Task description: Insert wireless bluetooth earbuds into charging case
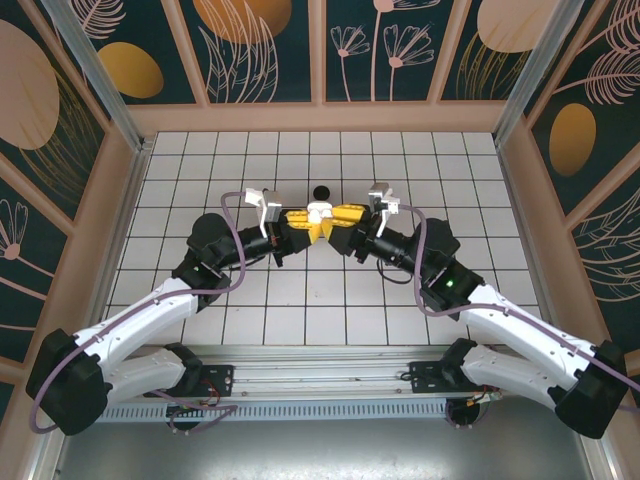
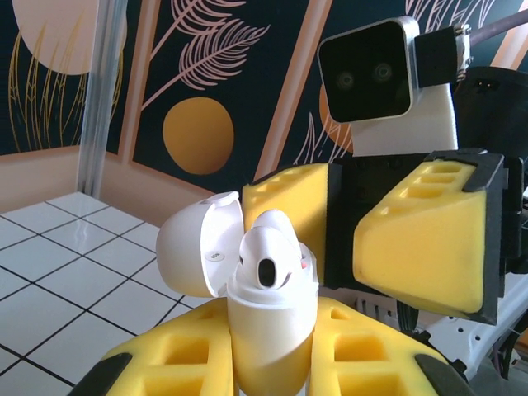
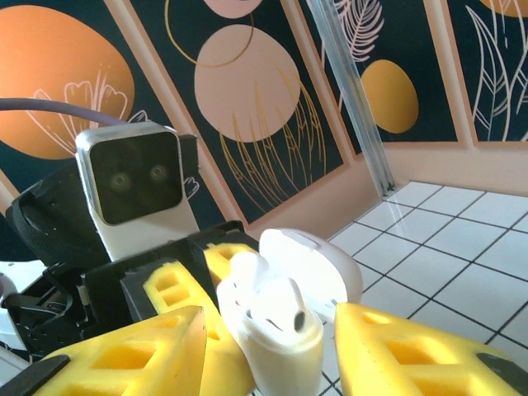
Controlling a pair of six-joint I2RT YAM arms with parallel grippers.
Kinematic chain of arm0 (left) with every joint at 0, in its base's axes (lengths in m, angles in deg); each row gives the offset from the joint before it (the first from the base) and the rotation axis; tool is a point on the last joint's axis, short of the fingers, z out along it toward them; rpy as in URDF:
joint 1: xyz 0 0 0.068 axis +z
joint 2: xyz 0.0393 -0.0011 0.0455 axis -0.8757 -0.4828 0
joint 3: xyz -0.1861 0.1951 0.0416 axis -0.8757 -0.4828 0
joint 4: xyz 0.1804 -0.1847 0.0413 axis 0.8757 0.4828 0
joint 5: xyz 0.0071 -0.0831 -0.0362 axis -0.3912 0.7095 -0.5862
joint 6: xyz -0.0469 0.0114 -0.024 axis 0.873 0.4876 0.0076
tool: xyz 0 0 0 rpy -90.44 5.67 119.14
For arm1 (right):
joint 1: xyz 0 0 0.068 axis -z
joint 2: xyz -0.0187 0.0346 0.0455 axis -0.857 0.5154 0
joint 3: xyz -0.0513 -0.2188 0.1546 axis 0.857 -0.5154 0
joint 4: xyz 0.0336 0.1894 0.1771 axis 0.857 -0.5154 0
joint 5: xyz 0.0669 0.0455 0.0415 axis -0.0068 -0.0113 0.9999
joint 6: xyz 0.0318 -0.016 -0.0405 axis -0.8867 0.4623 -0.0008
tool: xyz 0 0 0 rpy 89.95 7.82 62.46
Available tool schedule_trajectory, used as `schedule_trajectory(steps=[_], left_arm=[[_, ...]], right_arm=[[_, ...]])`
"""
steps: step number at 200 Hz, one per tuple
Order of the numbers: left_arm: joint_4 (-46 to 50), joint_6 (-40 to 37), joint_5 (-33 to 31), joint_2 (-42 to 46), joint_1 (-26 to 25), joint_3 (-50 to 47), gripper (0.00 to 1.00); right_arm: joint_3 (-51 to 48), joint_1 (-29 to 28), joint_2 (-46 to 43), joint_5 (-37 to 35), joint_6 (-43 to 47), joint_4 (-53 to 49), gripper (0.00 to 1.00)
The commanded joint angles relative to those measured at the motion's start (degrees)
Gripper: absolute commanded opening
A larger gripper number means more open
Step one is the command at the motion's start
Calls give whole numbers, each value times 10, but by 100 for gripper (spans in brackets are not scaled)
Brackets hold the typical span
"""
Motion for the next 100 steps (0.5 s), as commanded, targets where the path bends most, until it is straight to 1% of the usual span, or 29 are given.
schedule_trajectory(steps=[1,51,73,85,100], left_arm=[[-25,-17,-1,16,-3,3,0],[-2,-27,7,8,-2,11,0],[4,-34,8,8,-3,9,0],[9,-39,8,7,-3,9,0],[16,-47,10,5,-3,9,0]], right_arm=[[19,-2,-25,-50,9,-40,46],[42,2,-47,-72,19,-82,51],[67,15,-50,-78,17,-110,55],[85,27,-46,-71,10,-128,57],[107,50,-33,-46,-5,-151,60]])
